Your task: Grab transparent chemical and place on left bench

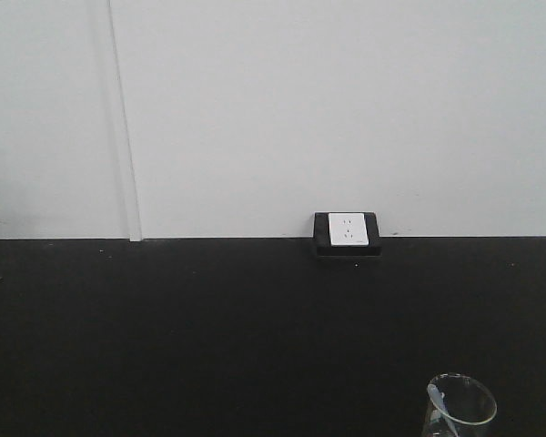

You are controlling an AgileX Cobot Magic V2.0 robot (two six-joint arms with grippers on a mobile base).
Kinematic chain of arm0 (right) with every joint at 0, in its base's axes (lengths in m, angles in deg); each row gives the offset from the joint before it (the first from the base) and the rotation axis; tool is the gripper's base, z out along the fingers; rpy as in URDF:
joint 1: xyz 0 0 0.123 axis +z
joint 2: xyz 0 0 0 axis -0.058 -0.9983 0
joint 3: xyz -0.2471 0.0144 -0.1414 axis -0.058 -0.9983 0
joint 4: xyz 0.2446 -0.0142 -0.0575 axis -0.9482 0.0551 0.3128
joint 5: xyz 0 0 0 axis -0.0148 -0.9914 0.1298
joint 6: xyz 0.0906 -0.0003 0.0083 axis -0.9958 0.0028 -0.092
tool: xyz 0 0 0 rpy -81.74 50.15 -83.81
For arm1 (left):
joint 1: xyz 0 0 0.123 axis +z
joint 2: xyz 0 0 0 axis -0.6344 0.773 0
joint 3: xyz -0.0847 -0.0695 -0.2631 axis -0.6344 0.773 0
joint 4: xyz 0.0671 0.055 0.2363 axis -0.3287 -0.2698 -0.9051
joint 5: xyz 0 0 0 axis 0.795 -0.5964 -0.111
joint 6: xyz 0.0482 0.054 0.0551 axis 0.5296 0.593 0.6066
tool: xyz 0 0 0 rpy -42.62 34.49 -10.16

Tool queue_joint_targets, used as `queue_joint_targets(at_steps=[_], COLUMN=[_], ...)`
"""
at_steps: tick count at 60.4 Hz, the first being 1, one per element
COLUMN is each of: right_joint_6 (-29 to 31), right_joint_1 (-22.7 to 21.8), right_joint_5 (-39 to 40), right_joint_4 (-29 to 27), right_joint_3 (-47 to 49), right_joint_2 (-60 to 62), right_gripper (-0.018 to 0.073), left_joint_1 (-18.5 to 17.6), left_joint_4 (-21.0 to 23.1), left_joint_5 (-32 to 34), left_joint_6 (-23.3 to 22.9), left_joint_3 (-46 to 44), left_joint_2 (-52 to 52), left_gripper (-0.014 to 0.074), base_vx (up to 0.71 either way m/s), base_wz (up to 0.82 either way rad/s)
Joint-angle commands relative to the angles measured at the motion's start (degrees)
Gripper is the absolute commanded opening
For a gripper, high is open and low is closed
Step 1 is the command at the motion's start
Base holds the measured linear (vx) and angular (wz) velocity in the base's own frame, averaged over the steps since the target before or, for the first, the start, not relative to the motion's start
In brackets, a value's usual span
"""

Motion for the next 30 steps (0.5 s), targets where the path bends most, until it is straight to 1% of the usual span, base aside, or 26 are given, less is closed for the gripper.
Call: queue_joint_targets(at_steps=[1,30], right_joint_6=[0.53,0.53], right_joint_1=[-0.25,-0.25], right_joint_5=[4.81,4.81], right_joint_4=[0.44,0.44], right_joint_3=[-0.36,-0.36], right_joint_2=[0.81,0.81], right_gripper=[-0.0008,-0.0008], left_joint_1=[-0.10,-0.10], left_joint_4=[0.04,0.04], left_joint_5=[4.49,4.49], left_joint_6=[-0.45,-0.45], left_joint_3=[0.93,0.93], left_joint_2=[-1.10,-1.10], left_gripper=[-0.0003,-0.0003], base_vx=[0.00,0.00], base_wz=[0.00,0.00])
